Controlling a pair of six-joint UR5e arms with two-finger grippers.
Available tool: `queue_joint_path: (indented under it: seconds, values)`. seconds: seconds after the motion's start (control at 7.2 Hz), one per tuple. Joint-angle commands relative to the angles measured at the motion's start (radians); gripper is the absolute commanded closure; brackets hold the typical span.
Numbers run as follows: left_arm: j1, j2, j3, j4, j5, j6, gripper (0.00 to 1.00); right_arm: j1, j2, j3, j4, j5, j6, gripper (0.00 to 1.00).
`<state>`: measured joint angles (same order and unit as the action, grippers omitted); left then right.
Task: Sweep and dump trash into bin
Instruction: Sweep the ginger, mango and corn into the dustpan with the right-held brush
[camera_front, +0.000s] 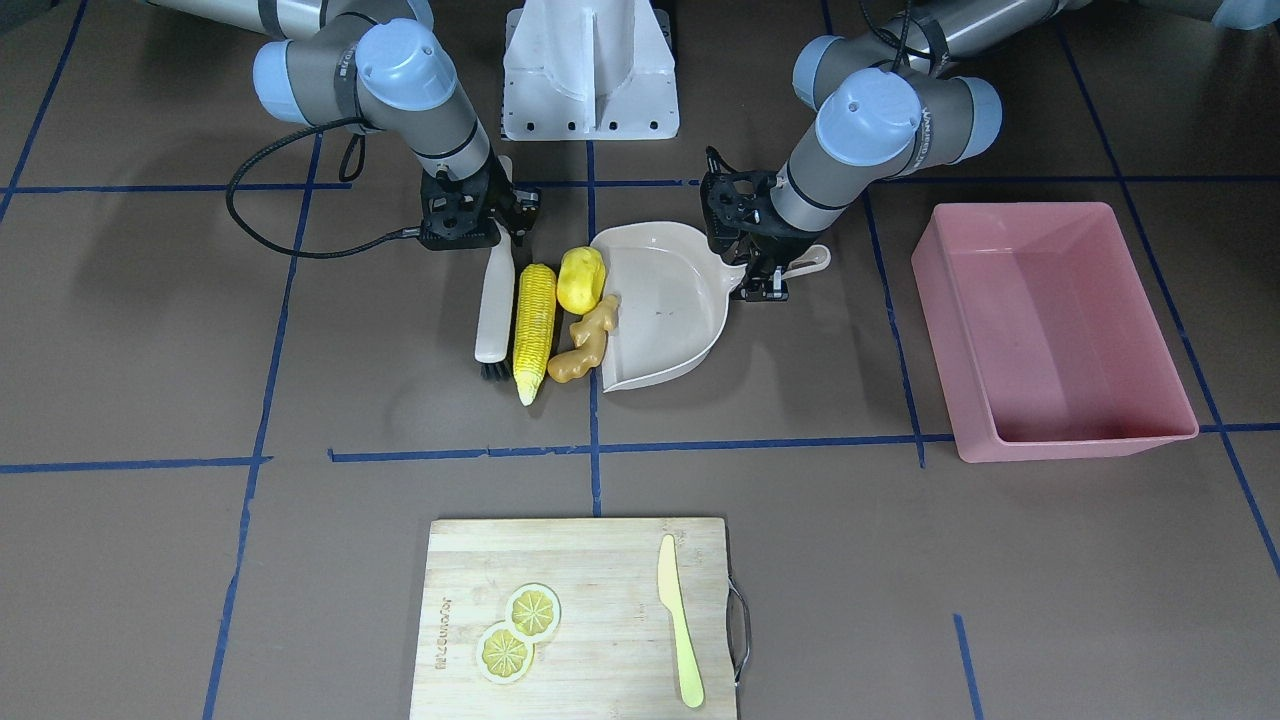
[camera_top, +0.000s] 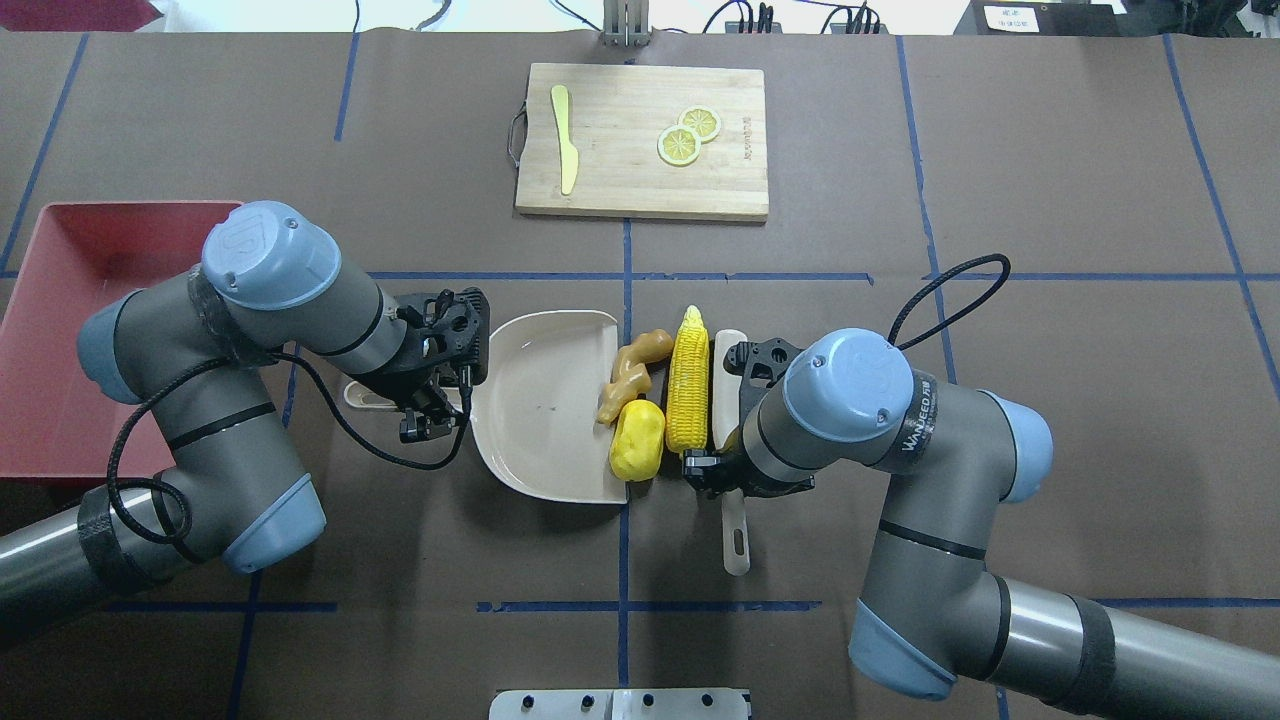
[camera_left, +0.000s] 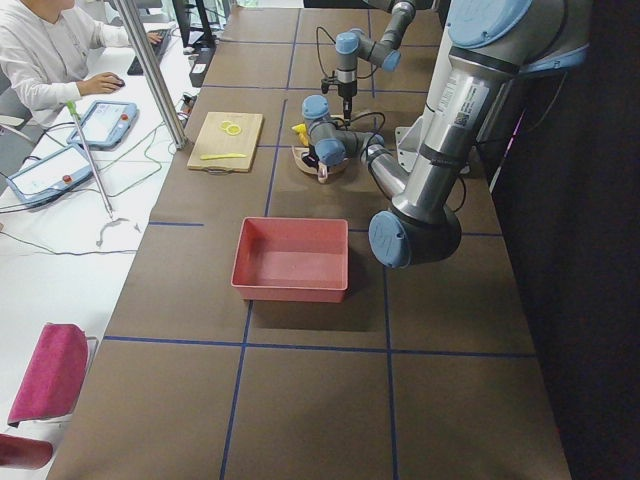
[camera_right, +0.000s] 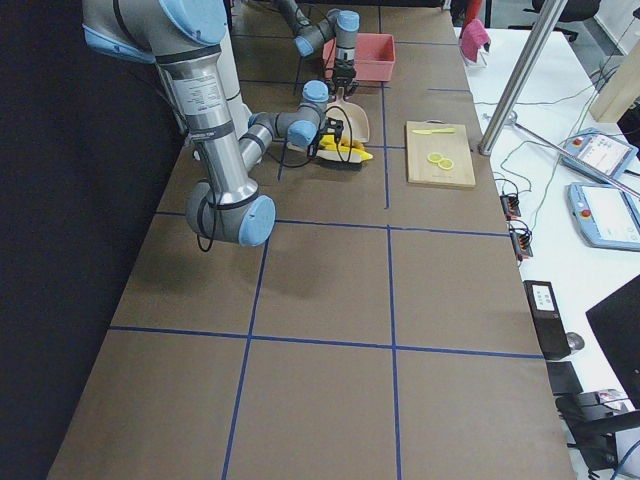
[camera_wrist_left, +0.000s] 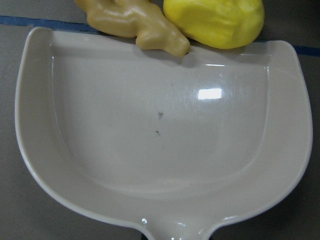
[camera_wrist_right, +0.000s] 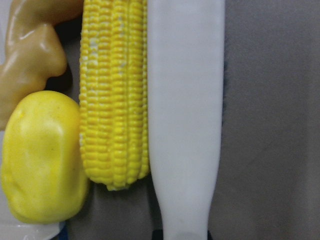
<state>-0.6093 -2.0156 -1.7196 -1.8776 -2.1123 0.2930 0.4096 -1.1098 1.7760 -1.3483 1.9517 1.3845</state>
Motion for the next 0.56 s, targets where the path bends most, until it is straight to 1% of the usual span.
queue_joint_path:
  seconds: [0.0,0.14,0.42]
  values:
    - [0.000,0.002,0.000,0.000,0.000,0.000,1.00,-0.003,0.046,-0.045,0.000,-0.016,-0.002,1.00]
    - [0.000,0.002,0.000,0.000,0.000,0.000,1.00,-0.003,0.057,-0.052,0.000,-0.016,-0.001,1.00]
    - [0.000,0.002,0.000,0.000,0.000,0.000,1.00,-0.017,0.073,-0.052,0.000,-0.048,-0.004,1.00]
